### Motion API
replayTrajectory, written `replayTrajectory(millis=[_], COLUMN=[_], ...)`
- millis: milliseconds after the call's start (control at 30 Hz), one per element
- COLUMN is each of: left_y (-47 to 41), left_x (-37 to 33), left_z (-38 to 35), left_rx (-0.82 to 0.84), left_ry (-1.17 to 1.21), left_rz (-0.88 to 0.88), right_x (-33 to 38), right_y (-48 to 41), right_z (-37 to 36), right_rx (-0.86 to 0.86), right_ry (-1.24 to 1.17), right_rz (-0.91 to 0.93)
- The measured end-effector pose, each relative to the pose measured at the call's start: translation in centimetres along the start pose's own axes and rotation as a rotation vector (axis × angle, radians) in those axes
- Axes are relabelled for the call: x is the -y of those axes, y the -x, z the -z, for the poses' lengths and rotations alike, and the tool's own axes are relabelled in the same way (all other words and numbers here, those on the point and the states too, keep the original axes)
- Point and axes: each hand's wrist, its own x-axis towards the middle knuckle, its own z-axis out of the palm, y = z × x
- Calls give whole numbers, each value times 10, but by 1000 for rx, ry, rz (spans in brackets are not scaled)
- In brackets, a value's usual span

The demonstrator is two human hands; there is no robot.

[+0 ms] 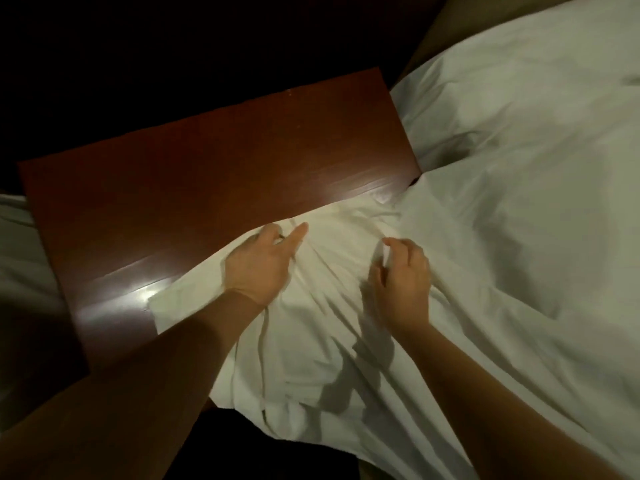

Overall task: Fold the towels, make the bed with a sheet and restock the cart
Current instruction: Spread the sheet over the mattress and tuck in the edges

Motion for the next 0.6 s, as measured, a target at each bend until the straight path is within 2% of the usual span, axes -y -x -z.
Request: replayTrajectory(millis=[200, 300, 500, 600], left_y=[7, 12, 14, 21], left_x=[23, 34, 51, 63], left_z=[1, 1, 4, 6], left_rx=[-47, -105, -149, -143], left_ry=[-34, 10, -44, -15], left_rz=[41, -25, -139, -147], right_x=[2, 9, 28, 41], right_y=[-24, -25, -36, -33], right_z=[-1, -3, 0, -2], right_rx=[-106, -167, 15, 44], right_ry=[66, 72, 125, 111], right_rz=[-54, -54, -102, -102])
